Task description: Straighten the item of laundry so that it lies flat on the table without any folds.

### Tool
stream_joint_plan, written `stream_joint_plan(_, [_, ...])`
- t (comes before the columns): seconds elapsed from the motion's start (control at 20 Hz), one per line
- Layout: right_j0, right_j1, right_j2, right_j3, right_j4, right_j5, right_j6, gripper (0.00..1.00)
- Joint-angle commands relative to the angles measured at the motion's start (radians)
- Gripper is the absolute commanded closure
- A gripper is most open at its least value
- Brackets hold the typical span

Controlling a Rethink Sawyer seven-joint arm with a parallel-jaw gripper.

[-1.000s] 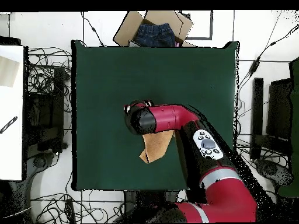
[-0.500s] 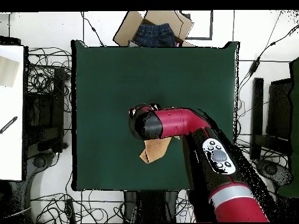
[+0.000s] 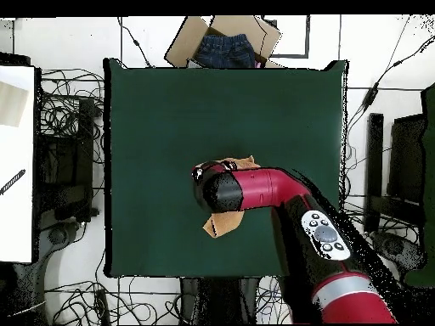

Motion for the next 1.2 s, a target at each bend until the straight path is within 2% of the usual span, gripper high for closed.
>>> stream_joint_plan(0.05, [0.005,0.095,0.041,0.044,-0.091,-0.087,0.021,0.0])
stream_joint_plan(0.35, [0.027,0.16,0.013,0.009,-0.137,-0.176,0.05,0.0])
stream_joint_plan(0.6, [0.054,0.187,-0.003,-0.025,-0.146,-0.201,0.069,0.0])
stream_joint_plan(1.2, [0.058,0.294,-0.015,-0.117,-0.162,-0.263,0.056,0.0])
